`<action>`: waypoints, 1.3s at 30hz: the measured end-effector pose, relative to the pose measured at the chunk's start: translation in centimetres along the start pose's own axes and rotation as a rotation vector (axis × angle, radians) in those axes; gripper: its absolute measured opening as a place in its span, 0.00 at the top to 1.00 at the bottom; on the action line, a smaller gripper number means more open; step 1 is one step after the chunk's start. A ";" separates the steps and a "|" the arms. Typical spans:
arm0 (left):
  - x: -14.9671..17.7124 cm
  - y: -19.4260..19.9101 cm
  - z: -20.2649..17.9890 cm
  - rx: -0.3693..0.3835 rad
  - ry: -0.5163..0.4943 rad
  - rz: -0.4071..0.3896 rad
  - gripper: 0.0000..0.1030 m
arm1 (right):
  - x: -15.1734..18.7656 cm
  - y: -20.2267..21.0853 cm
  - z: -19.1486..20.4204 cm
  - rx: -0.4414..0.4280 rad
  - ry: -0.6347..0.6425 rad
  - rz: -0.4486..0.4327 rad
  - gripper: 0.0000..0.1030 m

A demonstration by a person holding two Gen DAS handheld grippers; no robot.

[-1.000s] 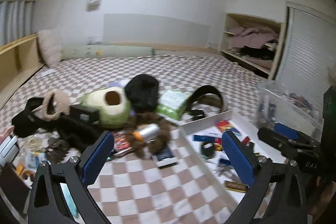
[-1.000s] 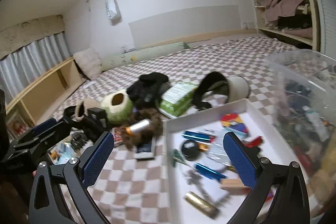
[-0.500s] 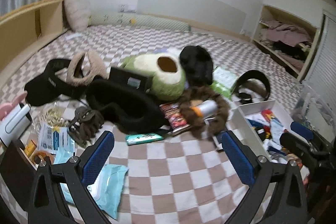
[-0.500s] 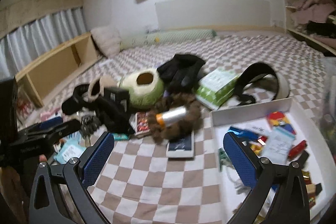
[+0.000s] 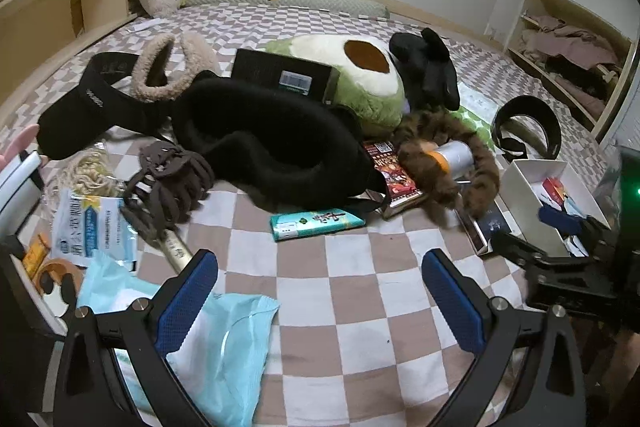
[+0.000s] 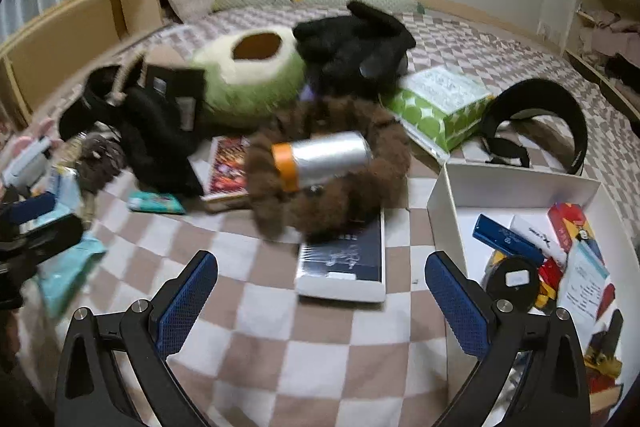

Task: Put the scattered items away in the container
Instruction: 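Lower the left gripper onto the teal lighter while the right gripper approaches the black book box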

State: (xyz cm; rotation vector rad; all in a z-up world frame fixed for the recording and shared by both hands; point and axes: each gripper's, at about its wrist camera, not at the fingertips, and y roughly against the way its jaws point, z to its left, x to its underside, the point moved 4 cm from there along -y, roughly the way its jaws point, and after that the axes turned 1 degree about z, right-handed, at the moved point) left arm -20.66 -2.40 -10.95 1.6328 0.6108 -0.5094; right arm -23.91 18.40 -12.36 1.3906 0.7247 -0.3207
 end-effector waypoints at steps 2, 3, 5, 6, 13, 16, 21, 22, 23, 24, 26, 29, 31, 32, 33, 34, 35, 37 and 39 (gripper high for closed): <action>-0.1 -0.7 -0.4 0.004 -0.002 0.013 0.00 | 0.1 -1.0 -0.3 -0.002 0.001 0.022 0.00; -0.3 -1.2 -0.6 0.000 -0.003 0.021 0.00 | 0.1 -1.4 -0.3 -0.002 0.005 0.031 0.00; -0.5 -2.0 -1.0 -0.017 -0.007 0.036 0.00 | 0.3 -2.3 -0.6 0.011 0.015 0.052 0.00; -0.6 -2.5 -1.1 -0.028 -0.010 0.043 0.00 | 0.5 -2.8 -0.7 0.021 0.021 0.063 0.00; -0.9 -6.2 -1.4 -0.114 0.001 0.119 0.00 | 1.0 -3.7 0.4 0.078 0.111 0.077 0.14; -1.0 -7.6 -1.2 -0.147 0.015 0.141 0.00 | 1.2 -3.7 0.8 0.104 0.138 0.080 0.17; -1.4 -9.5 -0.5 -0.196 0.050 0.168 0.00 | 1.5 -3.6 1.1 0.119 0.151 0.078 0.18; -1.5 -9.9 -0.4 -0.206 0.058 0.173 0.00 | 1.5 -3.7 1.2 0.121 0.153 0.078 0.18; -1.6 -10.3 -0.2 -0.216 0.065 0.178 0.00 | 1.5 -3.6 1.3 0.122 0.153 0.078 0.18; -1.7 -10.5 -0.1 -0.224 0.072 0.177 0.00 | 1.5 -3.6 1.3 0.122 0.152 0.078 0.18; -1.9 -10.7 0.0 -0.226 0.079 0.170 0.00 | 1.5 -3.6 1.4 0.123 0.152 0.077 0.17; -2.1 -10.9 0.2 -0.218 0.087 0.163 0.00 | 1.4 -3.8 1.4 0.126 0.156 0.076 0.17; -2.0 -10.6 0.4 -0.200 0.091 0.155 0.01 | 1.4 -3.8 1.4 0.126 0.156 0.075 0.17; -1.9 -10.4 0.5 -0.195 0.088 0.151 0.05 | 1.4 -3.8 1.4 0.127 0.155 0.075 0.17; -1.8 -10.2 0.7 -0.193 0.084 0.148 0.10 | 1.4 -3.8 1.5 0.129 0.156 0.076 0.18; -1.7 -9.9 0.8 -0.189 0.081 0.145 0.13 | 1.5 -3.9 1.5 0.132 0.159 0.077 0.18; -1.6 -9.7 0.9 -0.185 0.077 0.143 0.19 | 1.5 -3.9 1.5 0.134 0.159 0.078 0.18; -1.3 -9.2 1.1 -0.166 0.067 0.147 0.20 | 1.4 -3.9 1.4 0.135 0.158 0.079 0.20; -0.9 -8.8 1.2 -0.156 0.054 0.150 0.20 | 1.4 -3.9 1.2 0.144 0.157 0.076 0.24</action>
